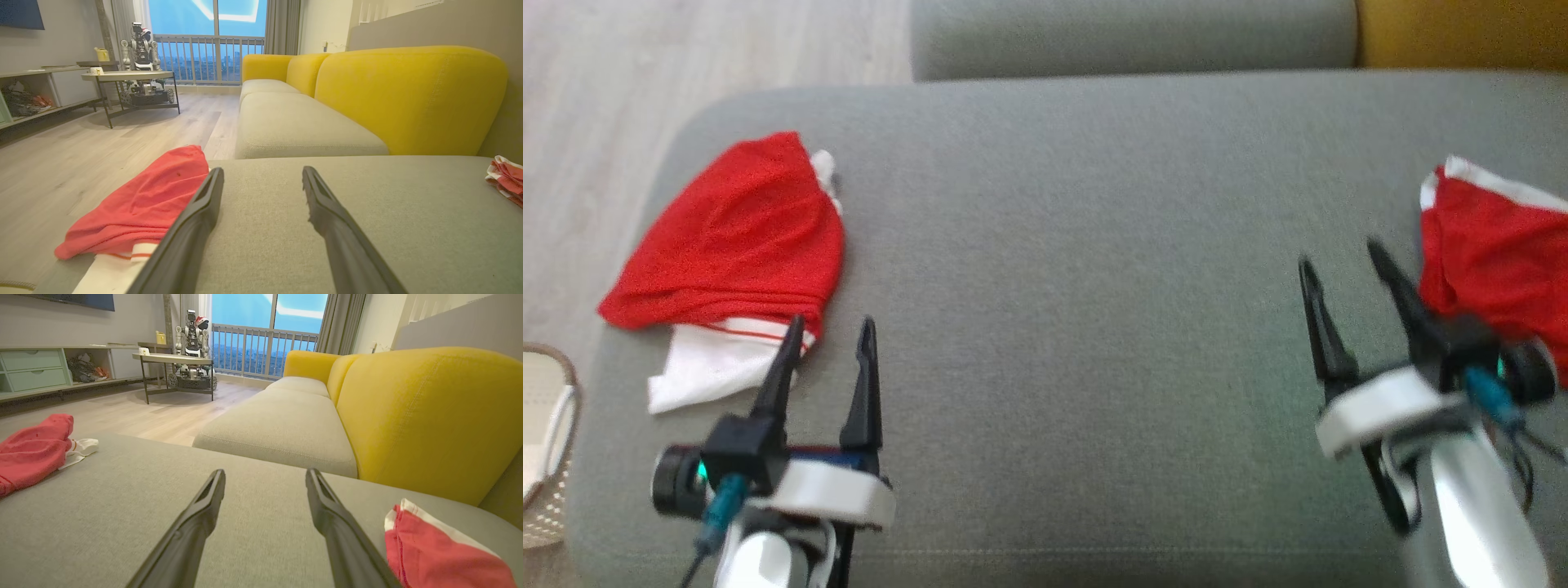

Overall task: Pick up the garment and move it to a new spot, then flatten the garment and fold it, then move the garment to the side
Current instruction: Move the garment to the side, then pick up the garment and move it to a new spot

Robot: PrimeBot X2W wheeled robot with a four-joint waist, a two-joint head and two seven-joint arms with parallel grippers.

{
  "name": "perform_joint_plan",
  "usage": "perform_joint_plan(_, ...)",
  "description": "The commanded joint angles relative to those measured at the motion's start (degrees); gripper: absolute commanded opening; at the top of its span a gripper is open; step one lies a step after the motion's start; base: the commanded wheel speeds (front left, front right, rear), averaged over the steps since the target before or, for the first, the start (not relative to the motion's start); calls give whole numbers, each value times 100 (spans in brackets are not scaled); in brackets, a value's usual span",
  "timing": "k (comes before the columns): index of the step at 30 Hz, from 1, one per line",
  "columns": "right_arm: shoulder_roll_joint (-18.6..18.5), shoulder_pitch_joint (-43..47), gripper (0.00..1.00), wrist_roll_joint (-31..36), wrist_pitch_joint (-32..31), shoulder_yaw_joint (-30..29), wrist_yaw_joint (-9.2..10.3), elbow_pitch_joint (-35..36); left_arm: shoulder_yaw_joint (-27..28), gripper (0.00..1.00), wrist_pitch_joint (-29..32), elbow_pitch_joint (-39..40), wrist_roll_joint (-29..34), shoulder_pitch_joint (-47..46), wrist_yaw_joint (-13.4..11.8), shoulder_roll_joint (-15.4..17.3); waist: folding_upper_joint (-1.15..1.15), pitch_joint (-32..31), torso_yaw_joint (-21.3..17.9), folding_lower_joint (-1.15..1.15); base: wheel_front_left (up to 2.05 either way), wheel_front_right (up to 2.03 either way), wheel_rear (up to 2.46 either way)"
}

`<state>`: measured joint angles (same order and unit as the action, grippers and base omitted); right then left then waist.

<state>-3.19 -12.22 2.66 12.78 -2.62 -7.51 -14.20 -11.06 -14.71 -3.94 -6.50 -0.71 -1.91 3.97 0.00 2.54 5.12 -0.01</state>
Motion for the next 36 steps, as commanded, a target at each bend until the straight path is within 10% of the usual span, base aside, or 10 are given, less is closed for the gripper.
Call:
perform_joint_plan(1,30,89,100,-29,113,59,2,74,224,100,-29,104,99,-61,28,-4,0,-229,194,1,0,0,0)
perform_joint_plan(36,31,664,100,-677,221,38,2,186,478,100,-29,-4,119,260,-6,-108,0,-390,154,1,0,0,0)
